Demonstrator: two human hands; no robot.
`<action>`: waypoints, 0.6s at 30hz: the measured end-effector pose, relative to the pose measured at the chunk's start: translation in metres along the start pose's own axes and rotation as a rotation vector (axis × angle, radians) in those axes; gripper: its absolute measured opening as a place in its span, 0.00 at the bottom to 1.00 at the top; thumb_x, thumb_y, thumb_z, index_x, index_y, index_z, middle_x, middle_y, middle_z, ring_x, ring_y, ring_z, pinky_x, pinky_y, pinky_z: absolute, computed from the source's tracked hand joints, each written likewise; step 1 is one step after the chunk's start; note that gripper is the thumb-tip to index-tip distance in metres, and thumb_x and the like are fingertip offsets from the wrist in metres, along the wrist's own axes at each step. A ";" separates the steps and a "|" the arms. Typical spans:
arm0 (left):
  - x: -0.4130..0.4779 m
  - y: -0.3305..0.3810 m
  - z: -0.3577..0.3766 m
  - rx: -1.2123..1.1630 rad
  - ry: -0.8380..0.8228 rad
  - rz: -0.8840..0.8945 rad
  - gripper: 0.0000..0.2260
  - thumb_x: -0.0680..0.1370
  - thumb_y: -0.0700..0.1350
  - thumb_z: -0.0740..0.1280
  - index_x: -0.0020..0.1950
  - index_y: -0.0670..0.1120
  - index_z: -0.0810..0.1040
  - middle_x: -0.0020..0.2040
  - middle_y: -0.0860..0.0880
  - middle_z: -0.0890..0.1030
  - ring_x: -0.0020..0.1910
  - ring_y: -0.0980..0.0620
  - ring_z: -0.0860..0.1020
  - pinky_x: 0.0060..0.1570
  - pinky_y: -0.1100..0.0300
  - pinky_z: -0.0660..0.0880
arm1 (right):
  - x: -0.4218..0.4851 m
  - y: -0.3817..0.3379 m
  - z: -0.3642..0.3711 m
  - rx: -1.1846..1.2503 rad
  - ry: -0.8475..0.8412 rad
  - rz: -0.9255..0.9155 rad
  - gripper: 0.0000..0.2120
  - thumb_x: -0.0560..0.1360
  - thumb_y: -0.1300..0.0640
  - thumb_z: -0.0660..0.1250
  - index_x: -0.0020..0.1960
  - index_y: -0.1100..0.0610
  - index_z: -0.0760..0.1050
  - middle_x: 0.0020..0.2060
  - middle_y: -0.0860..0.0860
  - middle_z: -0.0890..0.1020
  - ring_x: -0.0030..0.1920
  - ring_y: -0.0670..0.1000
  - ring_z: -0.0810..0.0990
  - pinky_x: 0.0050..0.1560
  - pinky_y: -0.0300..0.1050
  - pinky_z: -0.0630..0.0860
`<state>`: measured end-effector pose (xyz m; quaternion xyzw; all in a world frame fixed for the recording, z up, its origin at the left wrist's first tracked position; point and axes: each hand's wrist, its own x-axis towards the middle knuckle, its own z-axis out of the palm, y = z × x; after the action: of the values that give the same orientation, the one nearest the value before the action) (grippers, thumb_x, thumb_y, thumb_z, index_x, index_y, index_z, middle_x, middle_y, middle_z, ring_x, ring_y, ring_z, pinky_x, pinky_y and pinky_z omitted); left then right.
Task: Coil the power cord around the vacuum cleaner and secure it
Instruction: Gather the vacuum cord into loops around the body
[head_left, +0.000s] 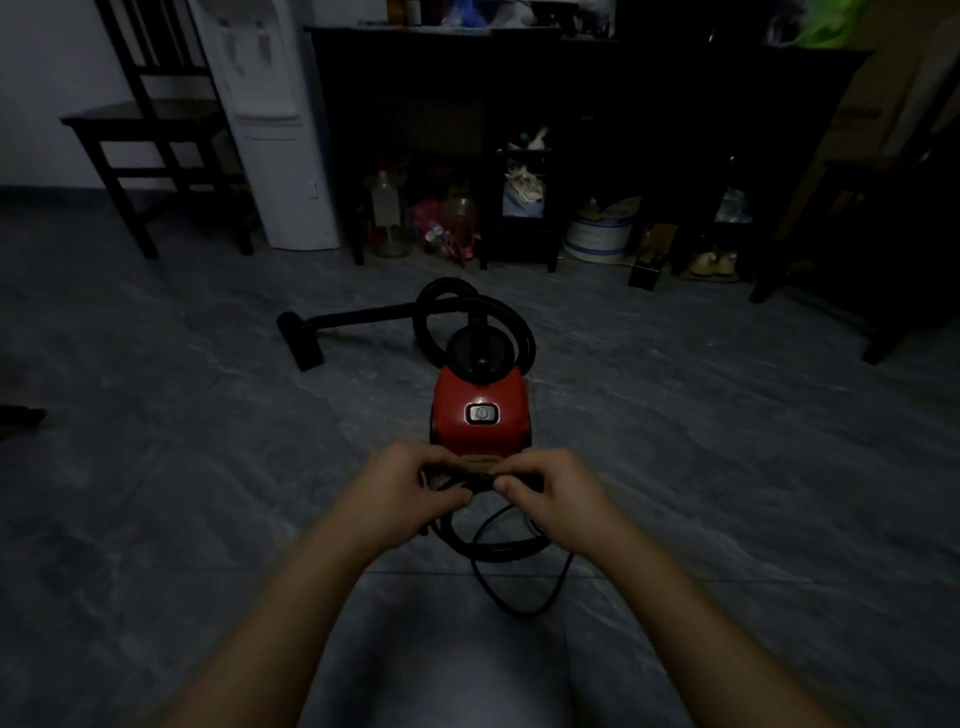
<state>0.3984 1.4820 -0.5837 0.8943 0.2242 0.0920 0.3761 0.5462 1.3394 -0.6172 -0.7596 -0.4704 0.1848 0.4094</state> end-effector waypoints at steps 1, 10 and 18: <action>0.000 -0.001 -0.001 -0.019 -0.029 -0.010 0.12 0.73 0.46 0.75 0.56 0.53 0.83 0.35 0.55 0.78 0.29 0.61 0.77 0.29 0.68 0.74 | 0.000 -0.002 0.001 -0.007 -0.015 -0.010 0.09 0.77 0.57 0.69 0.56 0.54 0.83 0.45 0.34 0.79 0.47 0.26 0.76 0.49 0.20 0.68; 0.000 -0.004 -0.008 -0.196 -0.186 -0.076 0.09 0.72 0.48 0.75 0.52 0.51 0.85 0.34 0.45 0.82 0.31 0.55 0.78 0.35 0.61 0.76 | -0.003 -0.004 0.000 0.089 -0.010 -0.010 0.08 0.76 0.59 0.70 0.53 0.54 0.84 0.44 0.38 0.83 0.51 0.37 0.81 0.53 0.29 0.73; -0.004 -0.002 -0.001 -0.065 -0.332 -0.069 0.06 0.74 0.47 0.74 0.50 0.51 0.83 0.27 0.52 0.80 0.25 0.57 0.77 0.28 0.67 0.72 | -0.009 -0.010 0.005 0.005 -0.097 0.015 0.06 0.75 0.54 0.71 0.50 0.50 0.84 0.45 0.43 0.84 0.50 0.41 0.81 0.57 0.45 0.78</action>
<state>0.3935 1.4819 -0.5847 0.8763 0.1866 -0.0626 0.4397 0.5331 1.3364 -0.6132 -0.7522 -0.4833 0.2258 0.3867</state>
